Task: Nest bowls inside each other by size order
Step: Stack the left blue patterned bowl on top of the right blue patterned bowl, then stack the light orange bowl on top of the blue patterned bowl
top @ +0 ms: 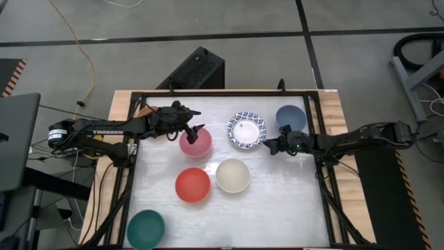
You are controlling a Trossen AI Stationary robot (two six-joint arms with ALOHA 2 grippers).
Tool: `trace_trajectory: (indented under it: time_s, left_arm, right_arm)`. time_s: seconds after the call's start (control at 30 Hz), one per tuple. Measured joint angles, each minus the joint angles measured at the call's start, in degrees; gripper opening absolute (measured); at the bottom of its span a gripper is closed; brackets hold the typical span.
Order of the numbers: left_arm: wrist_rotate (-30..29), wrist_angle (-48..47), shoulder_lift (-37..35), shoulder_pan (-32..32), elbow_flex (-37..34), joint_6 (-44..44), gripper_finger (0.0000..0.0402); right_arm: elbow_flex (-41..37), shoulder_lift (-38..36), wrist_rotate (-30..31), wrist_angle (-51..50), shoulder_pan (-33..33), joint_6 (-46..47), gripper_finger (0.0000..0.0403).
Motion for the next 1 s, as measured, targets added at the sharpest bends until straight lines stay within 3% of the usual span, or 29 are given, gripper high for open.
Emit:
trace_trajectory:
  time_s: [0.17,0.4,0.6,0.83,1.0]
  left_arm:
    - [0.9,-0.9,0.0,0.0,0.1,2.6,0.0308]
    - [4.5,-15.0,-0.1,0.0,5.2,6.2,0.0308]
    - [-3.1,-32.5,-0.1,-0.3,10.2,2.3,0.0308]
    - [-8.7,-51.0,-0.1,-0.2,9.2,-5.3,0.0308]
    - [-13.5,-54.3,-0.1,-0.2,7.2,-8.7,0.0308]
  right_arm:
    - [0.0,-1.8,-3.3,-2.3,0.1,-1.5,0.0164]
    - [0.4,-5.0,-11.0,-3.6,0.1,-9.1,0.0157]
    - [5.8,-8.4,-18.3,-13.4,0.2,-15.3,0.0153]
    - [15.8,-10.9,-17.0,-27.7,0.2,-24.5,0.0153]
    - [20.8,-11.0,-14.6,-32.2,0.1,-29.7,0.0153]
